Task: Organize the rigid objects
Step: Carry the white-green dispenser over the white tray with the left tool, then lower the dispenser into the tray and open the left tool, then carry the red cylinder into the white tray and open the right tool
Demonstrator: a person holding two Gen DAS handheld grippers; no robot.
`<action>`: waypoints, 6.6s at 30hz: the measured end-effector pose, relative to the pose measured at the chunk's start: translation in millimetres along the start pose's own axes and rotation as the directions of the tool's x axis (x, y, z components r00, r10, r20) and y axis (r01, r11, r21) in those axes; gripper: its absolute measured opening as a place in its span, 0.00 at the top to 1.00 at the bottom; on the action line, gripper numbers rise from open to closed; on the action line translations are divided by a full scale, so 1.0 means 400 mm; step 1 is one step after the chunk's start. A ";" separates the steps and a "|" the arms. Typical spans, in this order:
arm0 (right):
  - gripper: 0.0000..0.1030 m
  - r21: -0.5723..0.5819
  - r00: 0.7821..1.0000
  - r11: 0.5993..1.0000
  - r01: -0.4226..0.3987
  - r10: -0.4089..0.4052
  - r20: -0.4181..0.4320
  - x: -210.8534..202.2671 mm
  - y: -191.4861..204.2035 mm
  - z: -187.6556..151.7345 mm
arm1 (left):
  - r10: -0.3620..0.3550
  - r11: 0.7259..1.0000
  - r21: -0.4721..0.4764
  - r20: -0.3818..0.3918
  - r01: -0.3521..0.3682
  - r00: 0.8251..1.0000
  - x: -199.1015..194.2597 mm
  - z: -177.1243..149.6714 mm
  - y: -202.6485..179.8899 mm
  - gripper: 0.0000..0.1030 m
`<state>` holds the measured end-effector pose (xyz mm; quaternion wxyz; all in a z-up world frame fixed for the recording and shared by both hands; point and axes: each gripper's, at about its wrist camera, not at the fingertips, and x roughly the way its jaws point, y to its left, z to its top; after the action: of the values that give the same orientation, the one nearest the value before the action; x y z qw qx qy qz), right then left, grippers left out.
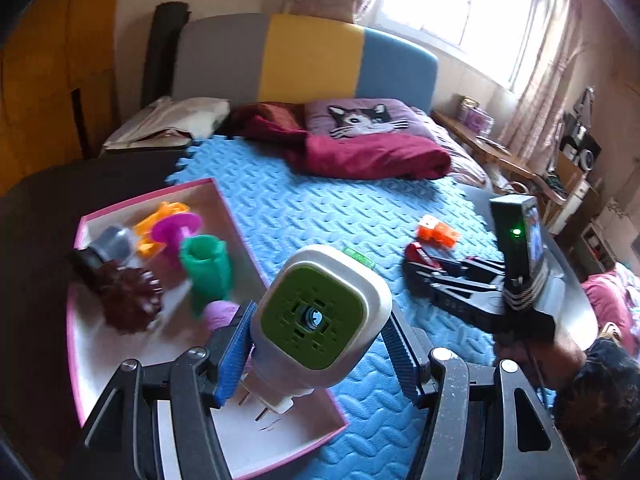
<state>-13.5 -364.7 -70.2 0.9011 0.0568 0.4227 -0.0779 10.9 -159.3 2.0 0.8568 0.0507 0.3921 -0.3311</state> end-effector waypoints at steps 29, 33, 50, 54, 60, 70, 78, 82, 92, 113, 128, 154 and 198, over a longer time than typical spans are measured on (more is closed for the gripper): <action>0.75 -0.007 1.000 1.000 0.011 -0.011 0.008 0.000 0.003 0.001 | 0.196 0.974 -0.113 -0.025 -0.198 0.980 -0.041 -0.088 0.174 0.39; 0.75 -0.010 1.000 1.000 0.014 -0.014 0.009 0.000 0.002 0.001 | 0.206 0.970 -0.125 -0.040 -0.209 0.978 -0.037 -0.102 0.191 0.39; 0.75 -0.010 1.000 1.000 0.014 -0.014 0.009 0.000 0.004 0.001 | 0.200 0.951 -0.224 -0.076 -0.212 0.977 -0.049 -0.141 0.276 0.39; 0.75 -0.010 1.000 1.000 0.015 -0.015 0.009 0.000 0.005 0.001 | 0.199 0.942 -0.256 -0.090 -0.216 0.976 -0.058 -0.158 0.302 0.44; 0.75 -0.012 1.000 1.000 0.017 -0.017 0.009 0.000 0.005 0.001 | 0.196 0.945 -0.248 -0.098 -0.215 0.976 -0.050 -0.168 0.299 0.46; 0.75 -0.013 1.000 1.000 0.018 -0.017 0.009 0.000 0.006 0.001 | 0.070 0.962 -0.256 -0.099 -0.093 0.993 -0.048 -0.153 0.279 0.46; 0.75 -0.015 1.000 1.000 0.020 -0.020 0.009 0.001 0.005 0.002 | 0.022 0.951 -0.300 -0.161 -0.070 0.987 0.006 -0.135 0.286 0.46; 0.75 -0.018 1.000 1.000 0.023 -0.023 0.009 0.000 0.008 0.001 | 0.041 0.947 -0.304 -0.218 -0.108 0.975 0.055 -0.121 0.298 0.47; 0.75 -0.018 1.000 1.000 0.023 -0.023 0.009 0.001 0.007 0.001 | 0.115 0.960 -0.235 -0.168 -0.153 0.979 0.062 -0.103 0.283 0.48; 0.75 -0.031 0.999 0.999 0.039 -0.039 0.011 0.001 0.015 0.001 | 0.224 0.965 -0.117 -0.085 -0.233 0.971 0.068 -0.084 0.252 0.49; 0.75 -0.031 0.999 0.999 0.040 -0.039 0.010 0.001 0.015 0.001 | 0.230 0.966 -0.102 -0.088 -0.238 0.969 0.092 -0.092 0.255 0.47; 0.75 -0.031 0.999 0.999 0.038 -0.038 0.010 0.001 0.014 0.000 | 0.303 0.942 -0.144 -0.017 -0.303 0.953 -0.041 -0.103 0.249 0.40; 0.76 -0.194 0.942 0.928 -0.318 0.333 0.049 -0.167 0.306 0.030 | 0.369 0.881 -0.309 -0.022 -0.357 0.929 -0.147 -0.168 0.417 0.40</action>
<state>-23.5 -240.4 -6.6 0.9194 0.0397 0.3757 0.1097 41.3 24.3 -31.7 0.9079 -0.0172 0.4066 -0.1005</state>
